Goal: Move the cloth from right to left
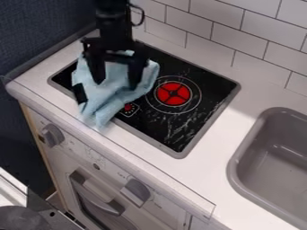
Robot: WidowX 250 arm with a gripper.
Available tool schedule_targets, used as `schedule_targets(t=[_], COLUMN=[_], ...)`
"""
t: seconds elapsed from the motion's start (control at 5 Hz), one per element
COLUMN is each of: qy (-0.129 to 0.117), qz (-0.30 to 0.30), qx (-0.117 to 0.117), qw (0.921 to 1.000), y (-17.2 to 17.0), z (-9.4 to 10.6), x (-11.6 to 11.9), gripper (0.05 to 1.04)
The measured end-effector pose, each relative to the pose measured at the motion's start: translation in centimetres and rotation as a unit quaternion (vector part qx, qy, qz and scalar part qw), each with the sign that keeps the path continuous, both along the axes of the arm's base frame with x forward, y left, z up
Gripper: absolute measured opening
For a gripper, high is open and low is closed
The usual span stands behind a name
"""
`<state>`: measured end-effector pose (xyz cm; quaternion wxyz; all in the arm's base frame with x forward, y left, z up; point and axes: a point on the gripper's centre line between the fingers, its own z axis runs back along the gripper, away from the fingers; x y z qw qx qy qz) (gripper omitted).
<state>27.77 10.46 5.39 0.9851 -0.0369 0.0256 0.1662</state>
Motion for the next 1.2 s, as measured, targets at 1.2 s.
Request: schedule_targets(t=[1.2], qy=[-0.006], qz=[-0.093], qx=[0.023], qw=[0.9954], y=[-9.2], z=[5.4], x=[3.0], gripper=[0.999])
